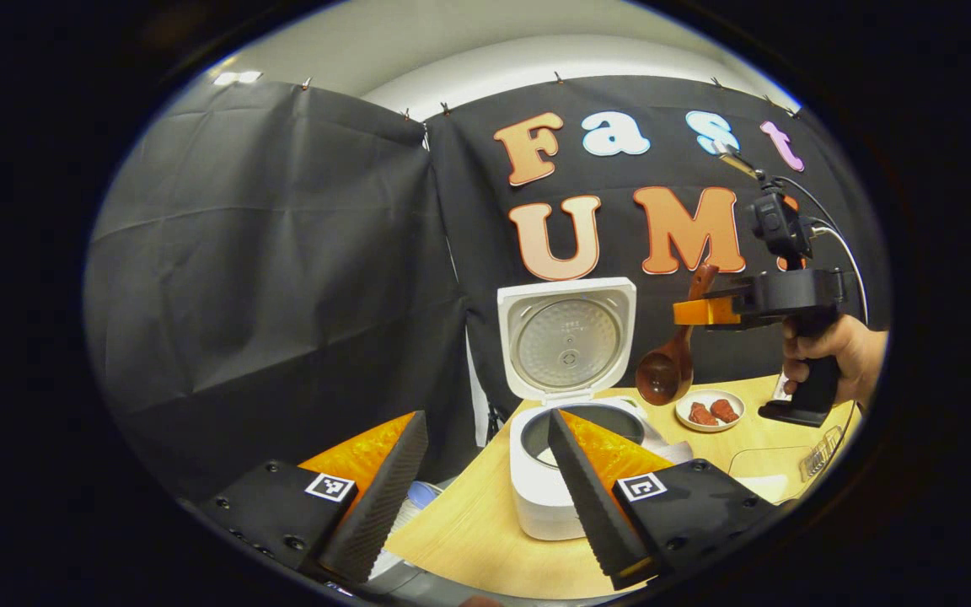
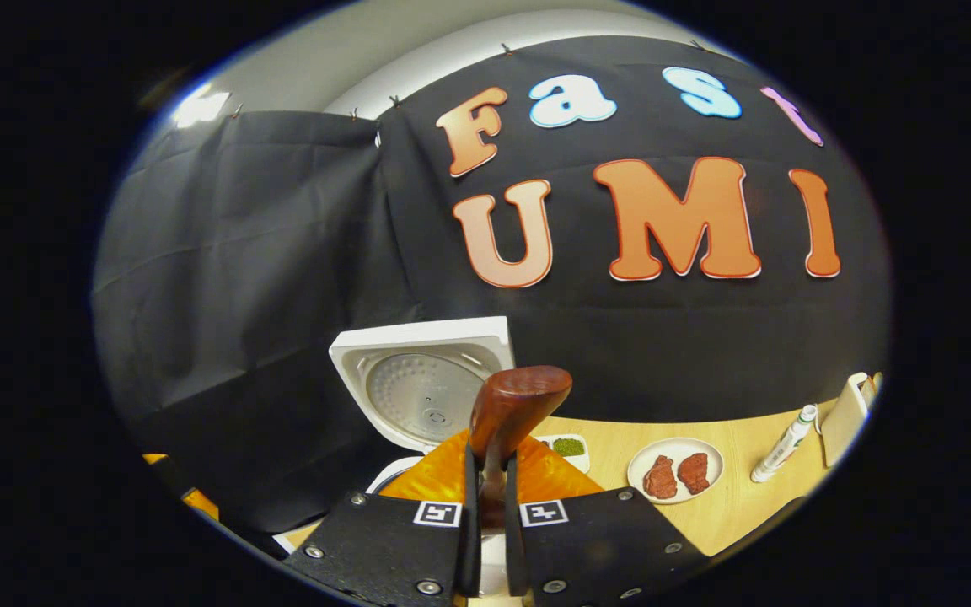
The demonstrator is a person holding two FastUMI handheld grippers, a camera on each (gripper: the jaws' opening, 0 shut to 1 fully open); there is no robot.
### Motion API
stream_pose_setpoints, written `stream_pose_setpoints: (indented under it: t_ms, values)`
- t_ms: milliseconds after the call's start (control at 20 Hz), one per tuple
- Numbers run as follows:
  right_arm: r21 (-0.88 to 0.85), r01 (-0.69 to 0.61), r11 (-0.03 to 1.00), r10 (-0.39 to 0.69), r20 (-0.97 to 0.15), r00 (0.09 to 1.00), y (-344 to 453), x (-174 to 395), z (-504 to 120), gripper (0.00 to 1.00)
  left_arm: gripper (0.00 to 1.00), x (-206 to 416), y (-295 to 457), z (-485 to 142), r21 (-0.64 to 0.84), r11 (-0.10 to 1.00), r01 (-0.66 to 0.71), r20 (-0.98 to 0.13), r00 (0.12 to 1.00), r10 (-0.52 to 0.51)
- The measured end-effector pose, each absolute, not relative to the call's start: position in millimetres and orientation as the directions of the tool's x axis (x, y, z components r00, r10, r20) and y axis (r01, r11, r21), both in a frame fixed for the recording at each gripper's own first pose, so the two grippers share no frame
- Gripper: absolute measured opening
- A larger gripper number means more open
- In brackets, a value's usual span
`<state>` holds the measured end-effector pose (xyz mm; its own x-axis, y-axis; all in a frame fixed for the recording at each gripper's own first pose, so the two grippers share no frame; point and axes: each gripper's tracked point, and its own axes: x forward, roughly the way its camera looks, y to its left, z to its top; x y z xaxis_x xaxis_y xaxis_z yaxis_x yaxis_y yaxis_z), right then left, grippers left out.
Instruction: Close the left gripper, press the button to open the rice cooker; take a wooden spoon from the chopstick holder with the right hand, scoop a spoonful of rice and pour it into the rice cooker, then put the wooden spoon back into the chopstick holder.
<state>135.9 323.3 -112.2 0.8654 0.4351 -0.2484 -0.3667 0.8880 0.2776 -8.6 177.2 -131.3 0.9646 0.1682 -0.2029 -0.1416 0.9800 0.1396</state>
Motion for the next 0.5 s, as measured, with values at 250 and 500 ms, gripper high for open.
stream_pose_setpoints:
  t_ms: [250, 500]
  values:
    - [0.321, -0.296, 0.900, 0.382, -0.250, 0.890, 255.1, 119.3, -108.5, 0.11, 0.98, -5.9, 141.1, -119.3, 0.143, 0.984, -0.106, -0.191, 0.973, 0.132]
    - [0.346, -0.196, 0.918, 0.299, -0.275, 0.914, 179.3, 99.2, -116.4, 0.11, 0.97, -1.0, 101.3, -111.1, 0.144, 0.988, -0.057, -0.179, 0.980, 0.083]
